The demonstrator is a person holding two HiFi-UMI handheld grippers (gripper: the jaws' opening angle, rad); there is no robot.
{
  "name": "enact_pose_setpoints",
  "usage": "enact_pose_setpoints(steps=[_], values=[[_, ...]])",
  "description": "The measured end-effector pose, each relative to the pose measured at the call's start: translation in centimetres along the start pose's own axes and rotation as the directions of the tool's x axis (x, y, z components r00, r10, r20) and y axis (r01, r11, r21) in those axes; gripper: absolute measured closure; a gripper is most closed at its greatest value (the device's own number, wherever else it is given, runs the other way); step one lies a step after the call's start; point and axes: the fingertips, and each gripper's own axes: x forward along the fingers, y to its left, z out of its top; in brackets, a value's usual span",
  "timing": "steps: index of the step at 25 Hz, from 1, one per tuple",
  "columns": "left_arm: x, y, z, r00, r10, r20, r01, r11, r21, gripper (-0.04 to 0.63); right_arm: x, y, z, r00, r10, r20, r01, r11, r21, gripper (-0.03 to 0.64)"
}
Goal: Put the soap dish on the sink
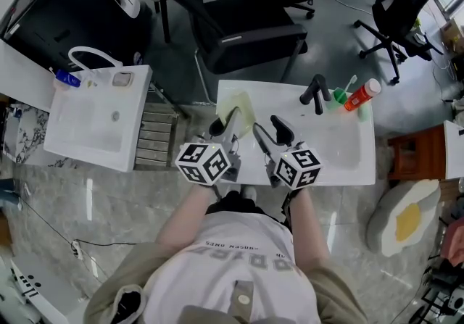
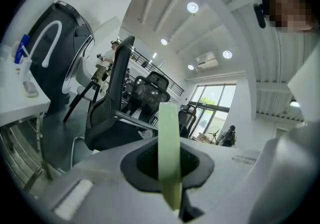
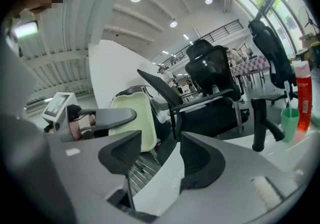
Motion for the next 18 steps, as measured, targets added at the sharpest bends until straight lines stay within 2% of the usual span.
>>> enact_pose_setpoints(steps=[2, 4, 8, 13, 18], values=[[0.2, -0.2, -0.2, 1.0, -0.007, 0.002, 0.007, 1.0, -0.021, 0.577, 0.4, 0.1, -0.7, 0.999, 0.046, -0.008, -0.045, 0.995, 0.086, 0.368], [0.3, -0.2, -0.5, 1.0, -0.011, 0.011, 0.011, 0.998, -0.061, 0.577, 0.7, 0.0, -1.4, 0.996, 0.088, 0.004, -0.087, 0.975, 0.204, 0.368], [0.5, -0.3, -1.1, 1.0, -0.023, 0.02, 0.026, 0.99, -0.139, 0.577, 0.7, -0.5, -2.3, 0.985, 0.159, 0.067, -0.172, 0.894, 0.414, 0.37], [0.8, -0.5, -2.0, 0.999, -0.048, 0.02, 0.052, 0.972, -0.23, 0.575, 0.4, -0.3, -2.5, 0.953, 0.274, 0.126, -0.299, 0.805, 0.512, 0.393], [0.9, -0.5, -2.9, 0.998, -0.061, 0.01, 0.061, 0.948, -0.314, 0.577, 0.3, -0.1, -2.5, 0.93, 0.331, 0.159, -0.361, 0.751, 0.553, 0.436]])
